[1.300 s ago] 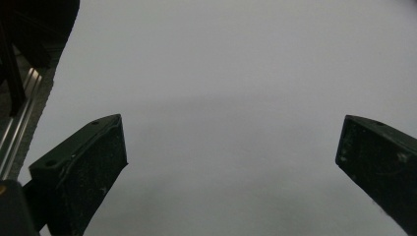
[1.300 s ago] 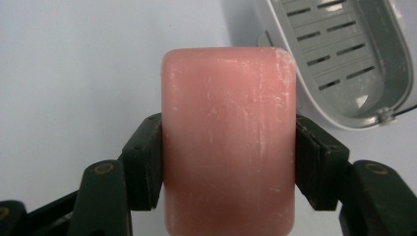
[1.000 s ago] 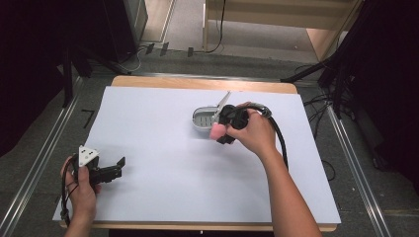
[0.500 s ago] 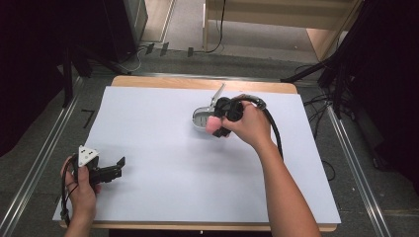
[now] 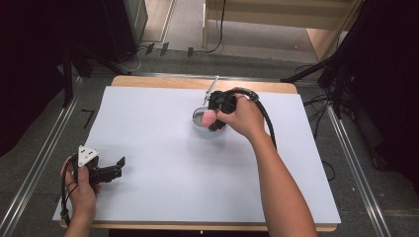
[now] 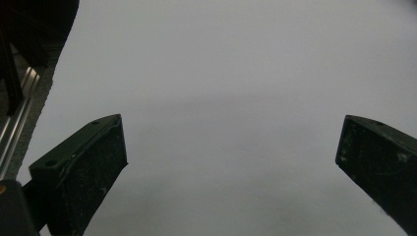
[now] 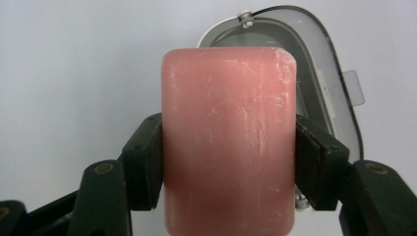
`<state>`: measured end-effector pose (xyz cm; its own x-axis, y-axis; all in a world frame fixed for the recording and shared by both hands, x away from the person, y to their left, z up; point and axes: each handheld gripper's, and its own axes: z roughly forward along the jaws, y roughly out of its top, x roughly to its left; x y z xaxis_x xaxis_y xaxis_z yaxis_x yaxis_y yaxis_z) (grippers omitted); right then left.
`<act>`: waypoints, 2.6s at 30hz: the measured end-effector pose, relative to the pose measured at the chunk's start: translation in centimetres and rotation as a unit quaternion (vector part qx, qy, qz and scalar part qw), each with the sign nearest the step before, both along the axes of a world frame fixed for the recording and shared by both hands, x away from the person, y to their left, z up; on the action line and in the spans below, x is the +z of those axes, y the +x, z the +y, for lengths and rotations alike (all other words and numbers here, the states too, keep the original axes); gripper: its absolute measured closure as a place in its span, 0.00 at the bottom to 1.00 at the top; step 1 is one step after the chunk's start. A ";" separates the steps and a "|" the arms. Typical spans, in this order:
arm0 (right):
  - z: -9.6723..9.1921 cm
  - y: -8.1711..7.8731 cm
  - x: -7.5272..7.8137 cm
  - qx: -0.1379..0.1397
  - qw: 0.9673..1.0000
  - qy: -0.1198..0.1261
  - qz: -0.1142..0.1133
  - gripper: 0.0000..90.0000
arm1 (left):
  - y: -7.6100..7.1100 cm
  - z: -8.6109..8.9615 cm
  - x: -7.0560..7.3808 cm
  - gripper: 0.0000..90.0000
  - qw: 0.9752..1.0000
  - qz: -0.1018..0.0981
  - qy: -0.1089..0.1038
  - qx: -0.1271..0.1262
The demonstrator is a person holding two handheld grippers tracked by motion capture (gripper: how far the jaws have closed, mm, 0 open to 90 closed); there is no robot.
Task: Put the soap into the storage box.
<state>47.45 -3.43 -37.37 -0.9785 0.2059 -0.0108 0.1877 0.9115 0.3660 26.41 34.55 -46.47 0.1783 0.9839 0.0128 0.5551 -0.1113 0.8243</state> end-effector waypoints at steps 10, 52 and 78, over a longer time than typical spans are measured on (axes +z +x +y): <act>0.8 1.5 -0.2 0.012 1.000 -0.012 -0.002 0.42 | 0.0 0.0 0.0 0.00 1.000 0.000 -0.001 -0.001; 0.0 2.0 -0.2 -0.024 0.999 0.023 -0.016 0.35 | 0.0 0.0 0.0 0.00 1.000 0.000 -0.004 0.000; -5.1 -3.8 -2.9 -0.140 0.987 0.077 -0.024 0.14 | 0.0 -0.1 0.0 0.00 1.000 0.000 0.008 0.001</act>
